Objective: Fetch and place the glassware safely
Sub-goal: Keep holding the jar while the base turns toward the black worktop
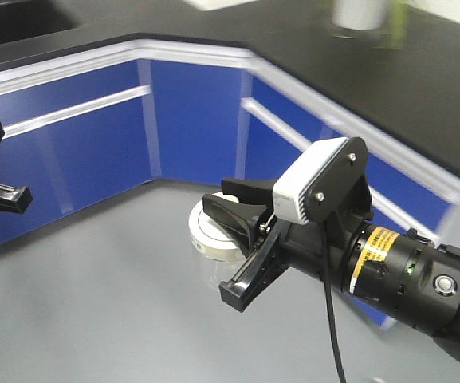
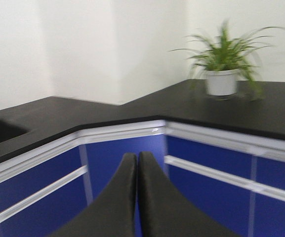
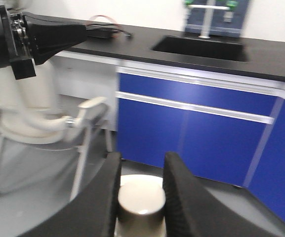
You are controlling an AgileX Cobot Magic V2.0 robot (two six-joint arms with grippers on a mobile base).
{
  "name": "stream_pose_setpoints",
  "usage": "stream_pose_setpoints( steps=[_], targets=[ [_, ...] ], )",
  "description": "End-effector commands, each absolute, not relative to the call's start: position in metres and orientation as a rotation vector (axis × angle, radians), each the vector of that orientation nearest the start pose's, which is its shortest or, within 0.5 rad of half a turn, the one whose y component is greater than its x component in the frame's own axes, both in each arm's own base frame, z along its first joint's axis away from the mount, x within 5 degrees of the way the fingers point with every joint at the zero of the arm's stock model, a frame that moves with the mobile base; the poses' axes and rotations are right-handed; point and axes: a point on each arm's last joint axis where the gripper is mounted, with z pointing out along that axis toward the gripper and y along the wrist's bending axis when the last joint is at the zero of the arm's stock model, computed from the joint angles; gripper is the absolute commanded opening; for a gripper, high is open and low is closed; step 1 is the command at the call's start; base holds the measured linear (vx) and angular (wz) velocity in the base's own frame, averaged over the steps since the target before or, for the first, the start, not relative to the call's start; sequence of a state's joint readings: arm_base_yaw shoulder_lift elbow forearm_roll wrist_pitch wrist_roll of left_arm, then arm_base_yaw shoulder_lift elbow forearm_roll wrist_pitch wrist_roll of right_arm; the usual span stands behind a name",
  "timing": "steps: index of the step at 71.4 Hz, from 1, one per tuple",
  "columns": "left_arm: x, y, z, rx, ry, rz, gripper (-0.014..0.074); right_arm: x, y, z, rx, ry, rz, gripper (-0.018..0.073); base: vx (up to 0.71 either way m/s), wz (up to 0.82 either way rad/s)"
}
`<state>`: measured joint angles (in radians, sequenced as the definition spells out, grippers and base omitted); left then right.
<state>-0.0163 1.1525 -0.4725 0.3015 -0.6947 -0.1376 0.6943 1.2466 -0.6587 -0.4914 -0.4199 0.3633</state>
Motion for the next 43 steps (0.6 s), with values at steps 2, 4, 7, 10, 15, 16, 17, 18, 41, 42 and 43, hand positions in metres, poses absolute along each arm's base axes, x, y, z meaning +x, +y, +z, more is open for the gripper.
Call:
stream_pose_setpoints(
  steps=[2,4,7,10,15,16,17,18,41,42,43],
  targets=[
    [0.2276,-0.0214,0.3012,0.220,1.359,-0.094,-0.0007,0.1895,0.1833,0.3164,-0.752,1.401,0.666,-0.0001,0.23,-0.90],
    [0.2276,-0.0214,0.3012,0.220,1.359,-0.094,-0.0007,0.1895,0.1833,0.3164,-0.752,1.401,0.666,-0.0001,0.23,-0.90],
    [0.2276,-0.0214,0.3012,0.220,1.359,-0.094,-0.0007,0.1895,0.1833,0.3164,-0.752,1.401,0.666,-0.0001,0.23,-0.90],
    [0.2276,-0.0214,0.3012,0.220,1.359,-0.094,-0.0007,0.1895,0.1833,0.3164,-0.752,1.401,0.666,-0.0001,0.23,-0.90],
    [0.2276,-0.0214,0.3012,0.220,1.359,-0.094,-0.0007,0.1894,0.1833,0.3164,-0.752,1.400,0.666,-0.0001,0.23,-0.89],
    [0.2276,-0.0214,0.3012,0.220,1.359,-0.094,-0.0007,0.1894,0.1833,0.3164,-0.752,1.400,0.666,-0.0001,0.23,-0.88],
    [0.2276,-0.0214,0.3012,0.220,1.359,-0.094,-0.0007,0.1894,0.1833,0.3164,-0.752,1.400,0.666,-0.0001,0.23,-0.88],
    [0.2276,-0.0214,0.3012,0.220,1.359,-0.094,-0.0007,0.1894,0.1833,0.3164,-0.752,1.400,0.666,-0.0001,0.23,-0.88],
    [0.2276,-0.0214,0.3012,0.220,1.359,-0.094,-0.0007,0.1894,0.1833,0.3164,-0.752,1.400,0.666,-0.0001,0.22,-0.85],
    [0.2276,-0.0214,0.3012,0.220,1.359,-0.094,-0.0007,0.1894,0.1833,0.3164,-0.752,1.400,0.666,-0.0001,0.21,-0.82],
    [0.2276,-0.0214,0.3012,0.220,1.359,-0.094,-0.0007,0.1894,0.1833,0.3164,-0.752,1.400,0.666,-0.0001,0.21,-0.82]
  ],
)
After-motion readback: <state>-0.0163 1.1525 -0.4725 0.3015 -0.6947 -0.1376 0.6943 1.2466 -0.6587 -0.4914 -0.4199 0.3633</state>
